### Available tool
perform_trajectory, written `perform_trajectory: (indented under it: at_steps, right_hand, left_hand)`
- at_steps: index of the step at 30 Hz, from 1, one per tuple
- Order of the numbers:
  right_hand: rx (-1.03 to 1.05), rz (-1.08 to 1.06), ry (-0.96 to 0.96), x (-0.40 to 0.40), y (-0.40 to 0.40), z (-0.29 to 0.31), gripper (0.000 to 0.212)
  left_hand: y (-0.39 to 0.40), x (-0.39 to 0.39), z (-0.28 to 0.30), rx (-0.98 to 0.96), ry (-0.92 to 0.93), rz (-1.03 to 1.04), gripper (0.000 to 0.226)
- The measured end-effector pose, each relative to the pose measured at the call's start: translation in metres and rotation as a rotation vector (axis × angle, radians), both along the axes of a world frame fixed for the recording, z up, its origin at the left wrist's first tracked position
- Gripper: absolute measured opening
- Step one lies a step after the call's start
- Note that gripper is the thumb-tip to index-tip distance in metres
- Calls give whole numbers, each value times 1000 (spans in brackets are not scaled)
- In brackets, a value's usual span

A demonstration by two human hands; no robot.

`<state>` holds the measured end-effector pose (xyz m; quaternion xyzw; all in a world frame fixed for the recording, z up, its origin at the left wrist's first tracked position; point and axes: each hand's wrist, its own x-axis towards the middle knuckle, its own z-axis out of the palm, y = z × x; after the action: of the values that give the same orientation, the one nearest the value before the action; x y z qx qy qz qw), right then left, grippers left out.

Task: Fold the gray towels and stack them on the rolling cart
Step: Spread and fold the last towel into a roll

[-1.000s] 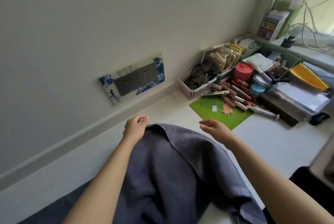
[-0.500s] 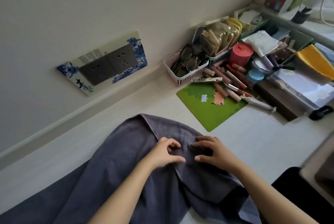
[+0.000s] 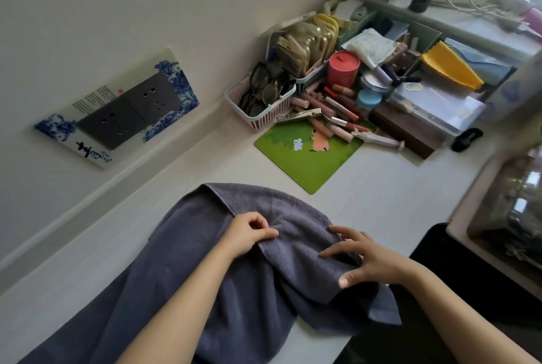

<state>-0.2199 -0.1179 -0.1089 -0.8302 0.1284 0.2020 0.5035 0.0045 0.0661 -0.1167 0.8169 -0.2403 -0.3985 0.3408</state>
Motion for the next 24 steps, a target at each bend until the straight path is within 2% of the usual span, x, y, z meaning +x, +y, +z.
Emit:
perform_trajectory:
  at_steps: [2,8,10,13,15,17,21,24]
  right_hand:
    - [-22,-17,2,-4,6,1,68]
    - [-63,-262,-119,-5,21,-13,41]
    - [83,-432,-179,-2,23,-7,41]
    - [417,-662,-227,6,5,19,46]
    - [534,-744,-248,17,-20,38,33]
    - [472,-841,-258,37,-47,51,23]
    - [108,-1006,-231,78,-100,47,26]
    - [40,-1008,-201,97,-115,37,26]
  left_hand:
    - [2,3,4,-44,32,47,26]
    - [3,11,19,-119,59,120,21]
    - [2,15,30,-150,109,137,20]
    - [-14,31,59,-189,280,164,13]
    - [-38,45,78,-214,351,178,19]
    - [-72,56,87,-224,284,252,16]
    - [-145,60,71,-220,-38,418,20]
    - [-180,38,60,-209,-182,184,11]
